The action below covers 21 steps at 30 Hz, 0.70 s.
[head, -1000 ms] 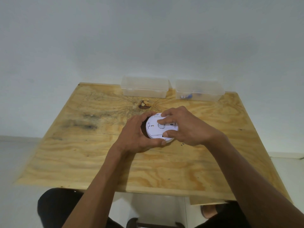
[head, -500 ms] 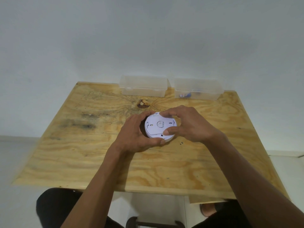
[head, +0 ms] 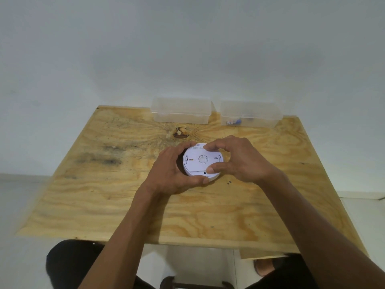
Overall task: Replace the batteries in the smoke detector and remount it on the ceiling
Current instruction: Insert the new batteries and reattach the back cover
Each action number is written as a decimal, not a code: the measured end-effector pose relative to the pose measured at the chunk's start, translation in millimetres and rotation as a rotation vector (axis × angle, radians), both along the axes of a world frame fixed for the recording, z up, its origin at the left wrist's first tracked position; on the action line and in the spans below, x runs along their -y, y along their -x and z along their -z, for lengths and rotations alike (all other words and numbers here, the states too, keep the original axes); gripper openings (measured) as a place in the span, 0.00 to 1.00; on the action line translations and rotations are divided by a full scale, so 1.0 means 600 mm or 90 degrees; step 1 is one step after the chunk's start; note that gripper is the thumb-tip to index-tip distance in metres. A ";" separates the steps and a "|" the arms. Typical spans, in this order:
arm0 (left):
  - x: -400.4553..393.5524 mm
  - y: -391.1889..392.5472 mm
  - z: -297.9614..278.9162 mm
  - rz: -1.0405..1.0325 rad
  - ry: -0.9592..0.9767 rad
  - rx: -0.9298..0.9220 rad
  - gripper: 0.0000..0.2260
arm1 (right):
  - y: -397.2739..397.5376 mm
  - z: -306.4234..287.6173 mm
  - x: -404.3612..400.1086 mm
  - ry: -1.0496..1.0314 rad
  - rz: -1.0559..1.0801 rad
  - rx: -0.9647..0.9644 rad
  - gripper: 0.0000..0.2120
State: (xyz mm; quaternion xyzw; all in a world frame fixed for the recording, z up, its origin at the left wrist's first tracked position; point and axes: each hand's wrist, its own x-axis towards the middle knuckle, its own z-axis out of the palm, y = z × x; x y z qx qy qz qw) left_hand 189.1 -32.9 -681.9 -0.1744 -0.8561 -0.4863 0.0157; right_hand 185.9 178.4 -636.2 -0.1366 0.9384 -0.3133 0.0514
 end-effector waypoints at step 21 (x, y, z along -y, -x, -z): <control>0.000 0.001 0.006 -0.003 0.001 -0.004 0.37 | 0.007 -0.007 0.002 -0.018 -0.097 -0.008 0.23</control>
